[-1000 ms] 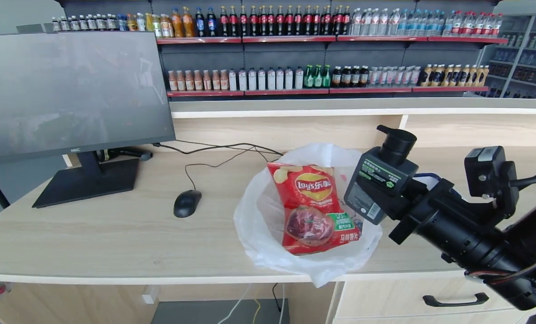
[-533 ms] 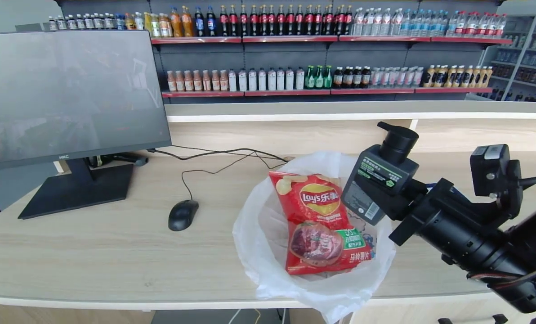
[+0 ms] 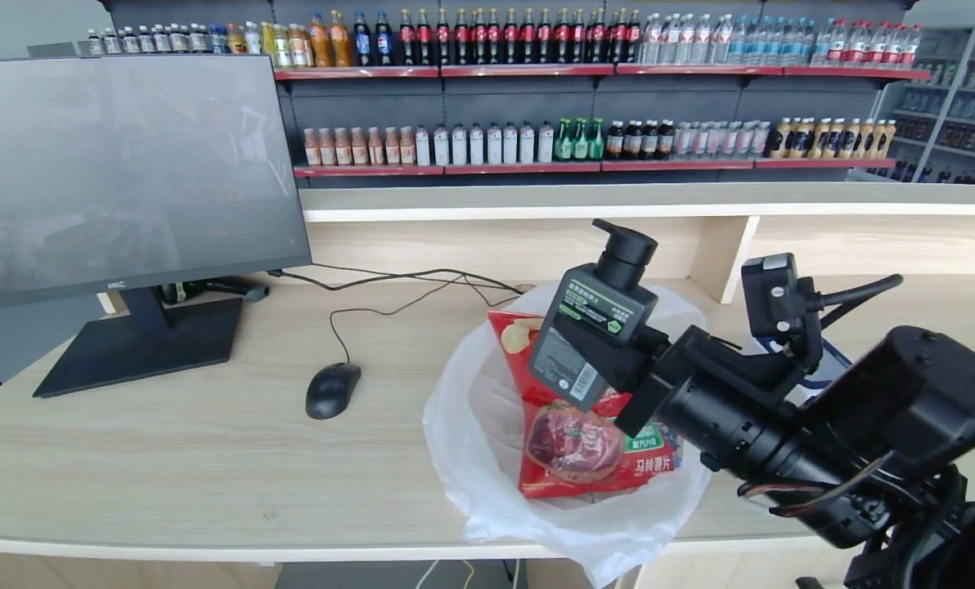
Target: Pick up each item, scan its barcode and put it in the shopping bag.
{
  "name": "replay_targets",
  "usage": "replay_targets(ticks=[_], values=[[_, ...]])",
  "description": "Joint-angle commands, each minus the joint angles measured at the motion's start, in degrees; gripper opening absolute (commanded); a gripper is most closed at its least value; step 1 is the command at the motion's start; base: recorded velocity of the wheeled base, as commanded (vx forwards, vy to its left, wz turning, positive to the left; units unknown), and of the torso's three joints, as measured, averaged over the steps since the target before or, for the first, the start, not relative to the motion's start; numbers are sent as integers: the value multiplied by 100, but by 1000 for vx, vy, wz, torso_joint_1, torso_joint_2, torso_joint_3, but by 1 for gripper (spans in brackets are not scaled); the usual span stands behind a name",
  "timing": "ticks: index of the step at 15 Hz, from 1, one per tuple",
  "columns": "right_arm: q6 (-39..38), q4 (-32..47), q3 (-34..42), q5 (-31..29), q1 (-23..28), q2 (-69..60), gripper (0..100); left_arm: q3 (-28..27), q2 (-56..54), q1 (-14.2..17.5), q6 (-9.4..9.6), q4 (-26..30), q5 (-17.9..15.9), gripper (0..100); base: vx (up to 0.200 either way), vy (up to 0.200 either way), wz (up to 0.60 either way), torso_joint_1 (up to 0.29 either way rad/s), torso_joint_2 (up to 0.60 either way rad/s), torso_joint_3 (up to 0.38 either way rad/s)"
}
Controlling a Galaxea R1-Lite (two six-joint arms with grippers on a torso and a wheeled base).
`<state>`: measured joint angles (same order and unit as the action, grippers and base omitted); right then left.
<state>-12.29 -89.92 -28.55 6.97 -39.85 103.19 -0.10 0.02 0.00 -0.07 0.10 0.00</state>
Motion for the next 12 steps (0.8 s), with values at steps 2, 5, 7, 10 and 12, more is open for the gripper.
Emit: replay_targets(ticks=[2, 5, 7, 10, 12], values=[[7, -8, -116, -108, -269, 658, 0, 1, -2, 9, -1, -1, 0, 100, 0, 0, 0, 0, 0, 0], [7, -8, -124, -126, -269, 887, 0, 1, -2, 9, -1, -1, 0, 100, 0, 0, 0, 0, 0, 0], [69, -8, -28, -135, -269, 957, 0, 1, -2, 0, -1, -1, 0, 100, 0, 0, 0, 0, 0, 0], [113, -8, 157, -135, -348, 957, 0, 1, -2, 0, -1, -1, 0, 100, 0, 0, 0, 0, 0, 0], [104, -8, 139, -126, -445, 957, 0, 1, -2, 9, -1, -1, 0, 100, 0, 0, 0, 0, 0, 0]])
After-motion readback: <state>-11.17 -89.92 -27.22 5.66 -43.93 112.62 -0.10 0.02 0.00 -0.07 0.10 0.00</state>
